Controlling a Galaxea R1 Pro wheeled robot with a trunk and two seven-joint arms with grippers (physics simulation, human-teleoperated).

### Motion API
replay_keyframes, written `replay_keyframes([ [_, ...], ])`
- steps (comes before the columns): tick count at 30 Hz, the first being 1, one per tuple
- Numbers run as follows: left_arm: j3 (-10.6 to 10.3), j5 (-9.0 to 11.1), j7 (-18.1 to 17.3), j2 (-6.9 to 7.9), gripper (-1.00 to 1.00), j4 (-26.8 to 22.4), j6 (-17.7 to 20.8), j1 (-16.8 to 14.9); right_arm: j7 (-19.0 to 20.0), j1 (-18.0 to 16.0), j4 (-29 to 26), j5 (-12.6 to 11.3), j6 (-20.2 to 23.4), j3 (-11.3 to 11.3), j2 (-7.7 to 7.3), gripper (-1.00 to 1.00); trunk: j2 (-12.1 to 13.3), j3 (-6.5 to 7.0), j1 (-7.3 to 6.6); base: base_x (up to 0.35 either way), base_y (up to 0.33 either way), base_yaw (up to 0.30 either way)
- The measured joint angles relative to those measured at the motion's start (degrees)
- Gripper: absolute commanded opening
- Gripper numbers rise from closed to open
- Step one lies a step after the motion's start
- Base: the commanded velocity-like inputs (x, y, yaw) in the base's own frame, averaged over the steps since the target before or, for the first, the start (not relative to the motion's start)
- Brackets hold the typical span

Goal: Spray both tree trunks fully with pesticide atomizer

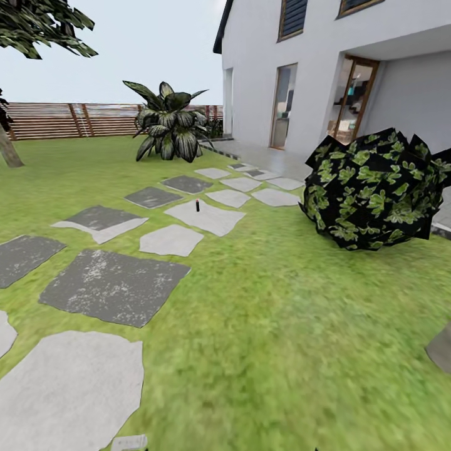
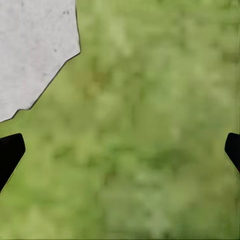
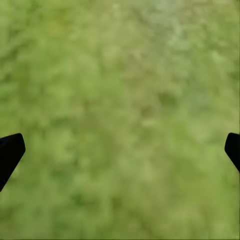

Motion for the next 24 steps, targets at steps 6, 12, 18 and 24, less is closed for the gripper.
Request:
replay_keyframes([
  [6, 0.0, 0.0, 0.0, -0.04, 1.0, 0.0, 0.0, 0.0, 0.05, 0.01, 0.0, 0.02, 0.05, -0.02, -0.02, 1.0, 0.0, 0.0, 0.0, 0.341, 0.0, 0.0],
  [12, 0.0, 0.0, 0.0, -0.05, 1.0, 0.0, 0.0, 0.0, 0.06, 0.0, 0.0, 0.8, 0.06, 0.0, -0.22, 1.0, 0.0, 0.0, 0.0, 0.341, 0.0, 0.0],
  [18, 0.0, 0.0, 0.0, -0.05, 1.0, 0.0, 0.0, 0.0, -0.01, 0.0, 0.07, 2.3, 0.06, -0.02, -0.18, 1.0, 0.0, 0.0, 0.0, 0.341, 0.0, 0.0],
  [24, 0.0, 0.0, 0.0, -0.02, 1.0, 0.0, 0.0, 0.0, -0.1, 0.0, 0.09, 2.45, 0.06, -0.02, -0.15, 1.0, 0.0, 0.0, 0.0, 0.341, 0.0, 0.0],
])
